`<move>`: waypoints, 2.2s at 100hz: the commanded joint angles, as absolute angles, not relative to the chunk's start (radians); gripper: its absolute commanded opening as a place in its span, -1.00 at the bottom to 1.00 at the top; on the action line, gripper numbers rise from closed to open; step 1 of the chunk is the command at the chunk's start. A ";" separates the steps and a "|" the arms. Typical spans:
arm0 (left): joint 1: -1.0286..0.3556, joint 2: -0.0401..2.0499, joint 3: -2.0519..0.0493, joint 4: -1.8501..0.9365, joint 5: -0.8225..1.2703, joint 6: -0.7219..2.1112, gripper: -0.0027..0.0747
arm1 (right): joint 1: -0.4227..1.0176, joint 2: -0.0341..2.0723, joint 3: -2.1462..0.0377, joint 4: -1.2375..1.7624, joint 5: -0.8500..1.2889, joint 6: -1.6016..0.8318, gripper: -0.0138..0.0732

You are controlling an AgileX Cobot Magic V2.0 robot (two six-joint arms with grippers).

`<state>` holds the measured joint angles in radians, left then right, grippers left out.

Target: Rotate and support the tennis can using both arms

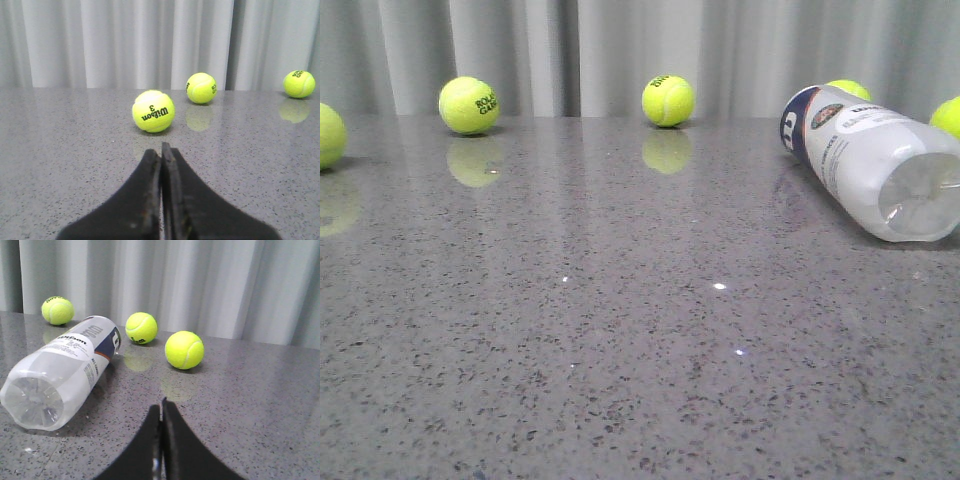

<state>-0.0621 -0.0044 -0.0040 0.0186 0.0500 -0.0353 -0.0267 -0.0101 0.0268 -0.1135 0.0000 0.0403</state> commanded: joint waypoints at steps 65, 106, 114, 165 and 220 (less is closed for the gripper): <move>-0.059 -0.043 0.043 0.019 -0.025 -0.042 -0.99 | -0.026 0.115 -0.415 -0.091 0.452 0.042 -0.84; -0.059 -0.043 0.043 0.019 -0.025 -0.042 -0.99 | -0.026 0.552 -0.845 -0.091 0.820 0.042 -0.84; -0.059 -0.043 0.043 0.019 -0.025 -0.042 -0.99 | -0.026 0.587 -0.846 -0.091 0.814 0.042 -0.83; -0.059 -0.043 0.043 0.019 -0.025 -0.042 -0.99 | -0.026 0.630 -0.845 -0.083 0.876 0.041 0.81; -0.059 -0.043 0.043 0.019 -0.025 -0.042 -0.99 | 0.058 1.011 -1.031 0.257 0.661 -0.109 0.80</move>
